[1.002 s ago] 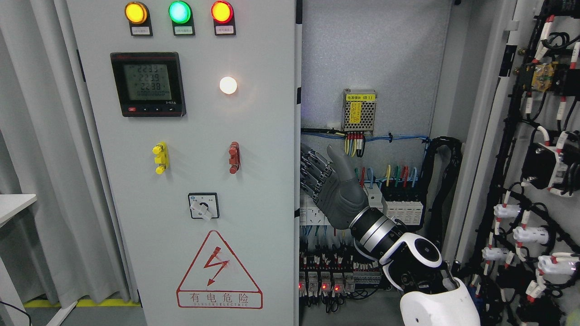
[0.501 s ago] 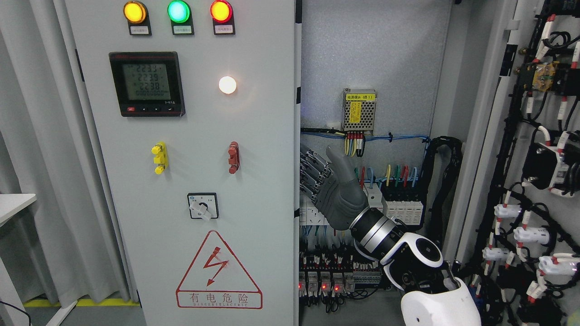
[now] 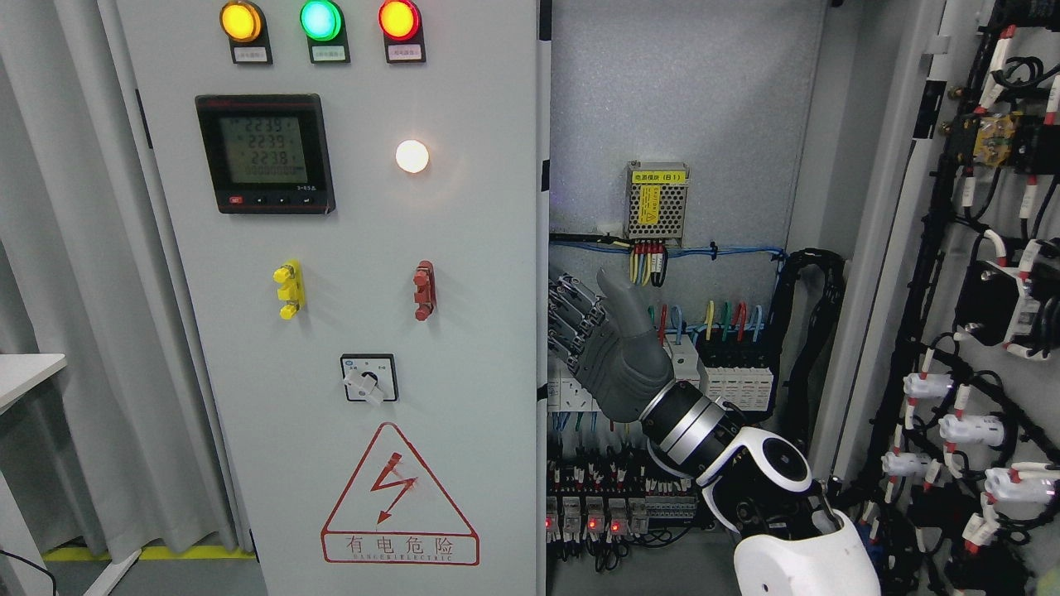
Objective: Open door with both hands
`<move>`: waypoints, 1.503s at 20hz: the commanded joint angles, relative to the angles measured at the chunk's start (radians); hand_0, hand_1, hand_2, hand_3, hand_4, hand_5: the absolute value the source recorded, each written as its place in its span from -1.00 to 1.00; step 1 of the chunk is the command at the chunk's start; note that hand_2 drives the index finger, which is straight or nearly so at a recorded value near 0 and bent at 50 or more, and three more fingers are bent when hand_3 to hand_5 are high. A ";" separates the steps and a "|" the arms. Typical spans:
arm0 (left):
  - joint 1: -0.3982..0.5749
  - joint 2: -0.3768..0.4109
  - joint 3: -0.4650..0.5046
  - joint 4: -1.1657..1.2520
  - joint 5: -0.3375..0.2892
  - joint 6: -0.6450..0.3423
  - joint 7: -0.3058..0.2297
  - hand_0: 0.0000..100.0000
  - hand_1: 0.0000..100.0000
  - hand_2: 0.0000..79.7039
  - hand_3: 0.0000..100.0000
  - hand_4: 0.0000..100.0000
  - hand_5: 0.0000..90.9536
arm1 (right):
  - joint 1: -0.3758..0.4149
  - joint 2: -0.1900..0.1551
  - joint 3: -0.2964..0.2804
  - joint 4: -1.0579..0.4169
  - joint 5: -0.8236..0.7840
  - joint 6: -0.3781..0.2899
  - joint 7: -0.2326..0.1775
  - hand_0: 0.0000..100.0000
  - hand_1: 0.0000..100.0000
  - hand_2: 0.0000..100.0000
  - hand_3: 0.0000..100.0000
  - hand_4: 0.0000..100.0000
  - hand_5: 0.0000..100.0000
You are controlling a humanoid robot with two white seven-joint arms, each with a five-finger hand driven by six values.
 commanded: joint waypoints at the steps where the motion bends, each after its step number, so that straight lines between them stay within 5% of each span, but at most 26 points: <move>1: 0.001 0.000 0.000 -0.025 0.000 0.000 0.004 -0.42 -1.00 -0.93 -0.94 -0.93 -1.00 | 0.008 0.000 0.000 -0.033 -0.004 0.000 0.007 -0.56 -1.00 -1.00 -1.00 -1.00 -1.00; 19: 0.001 -0.006 0.000 -0.025 0.000 0.000 0.005 -0.42 -1.00 -0.93 -0.94 -0.93 -1.00 | 0.040 0.000 0.015 -0.115 -0.007 0.000 0.021 -0.56 -1.00 -1.00 -1.00 -1.00 -1.00; 26: 0.003 -0.005 0.000 -0.025 0.000 -0.002 0.005 -0.42 -1.00 -0.93 -0.94 -0.93 -1.00 | 0.062 0.000 0.091 -0.175 -0.004 -0.023 0.013 -0.56 -1.00 -1.00 -1.00 -1.00 -1.00; 30: 0.003 -0.005 0.002 -0.025 0.000 0.000 0.004 -0.42 -1.00 -0.93 -0.94 -0.93 -1.00 | 0.078 0.000 0.179 -0.175 0.008 -0.020 0.017 -0.56 -1.00 -1.00 -1.00 -1.00 -1.00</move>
